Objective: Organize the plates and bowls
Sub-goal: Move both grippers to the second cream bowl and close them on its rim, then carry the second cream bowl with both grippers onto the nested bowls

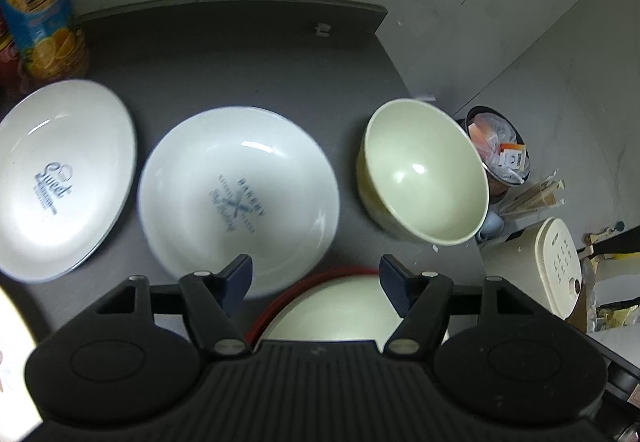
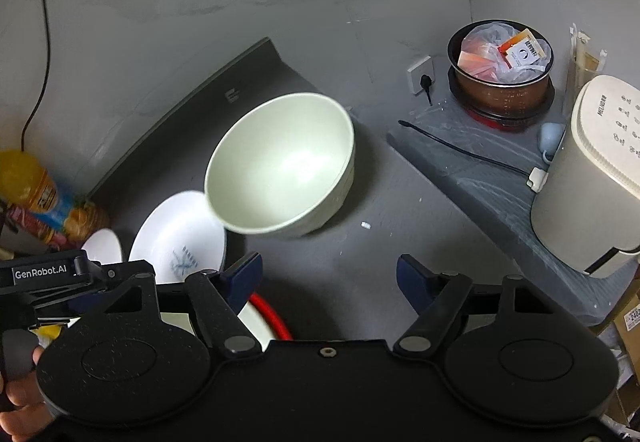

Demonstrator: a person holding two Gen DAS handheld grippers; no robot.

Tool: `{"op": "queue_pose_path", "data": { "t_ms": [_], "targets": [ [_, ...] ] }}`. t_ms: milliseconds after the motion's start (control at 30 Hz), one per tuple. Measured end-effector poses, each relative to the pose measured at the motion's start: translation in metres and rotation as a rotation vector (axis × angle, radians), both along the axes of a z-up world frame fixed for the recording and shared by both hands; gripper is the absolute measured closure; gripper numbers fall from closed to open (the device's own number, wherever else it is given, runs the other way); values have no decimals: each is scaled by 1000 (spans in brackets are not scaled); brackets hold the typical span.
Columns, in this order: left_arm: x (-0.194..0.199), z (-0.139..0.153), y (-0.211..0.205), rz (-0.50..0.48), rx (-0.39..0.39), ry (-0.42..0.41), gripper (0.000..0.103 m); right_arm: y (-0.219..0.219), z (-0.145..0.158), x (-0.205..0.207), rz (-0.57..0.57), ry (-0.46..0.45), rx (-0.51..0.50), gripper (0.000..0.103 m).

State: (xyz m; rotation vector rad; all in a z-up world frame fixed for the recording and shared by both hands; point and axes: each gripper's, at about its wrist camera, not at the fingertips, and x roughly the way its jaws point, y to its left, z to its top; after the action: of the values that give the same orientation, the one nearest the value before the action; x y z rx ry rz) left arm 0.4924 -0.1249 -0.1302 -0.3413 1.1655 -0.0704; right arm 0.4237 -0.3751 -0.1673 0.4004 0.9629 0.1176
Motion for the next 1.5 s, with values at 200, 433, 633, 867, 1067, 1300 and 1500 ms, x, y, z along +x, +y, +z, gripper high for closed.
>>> {"op": "queue_pose_path", "data": {
  "t_ms": [200, 433, 633, 867, 1067, 1300, 1500],
  "targets": [
    [22, -8, -11, 24, -25, -22, 35, -9, -5, 23, -6, -5, 14, 33],
    [47, -23, -23, 41, -31, -27, 35, -10, -17, 54, 8, 22, 27, 39],
    [67, -38, -35, 32, -42, -11, 38, -10, -31, 73, 18, 57, 43, 44],
    [82, -57, -43, 34, -63, 1, 42, -7, -44, 90, 39, 91, 49, 51],
    [92, -65, -48, 26, -80, 6, 61, -5, -52, 100, 49, 105, 50, 62],
    [96, -74, -56, 36, -38, 51, 83, 4, -54, 105, 80, 118, 4, 83],
    [91, -67, -48, 50, -48, 52, 87, 4, -44, 101, 83, 86, 2, 83]
  ]
}}
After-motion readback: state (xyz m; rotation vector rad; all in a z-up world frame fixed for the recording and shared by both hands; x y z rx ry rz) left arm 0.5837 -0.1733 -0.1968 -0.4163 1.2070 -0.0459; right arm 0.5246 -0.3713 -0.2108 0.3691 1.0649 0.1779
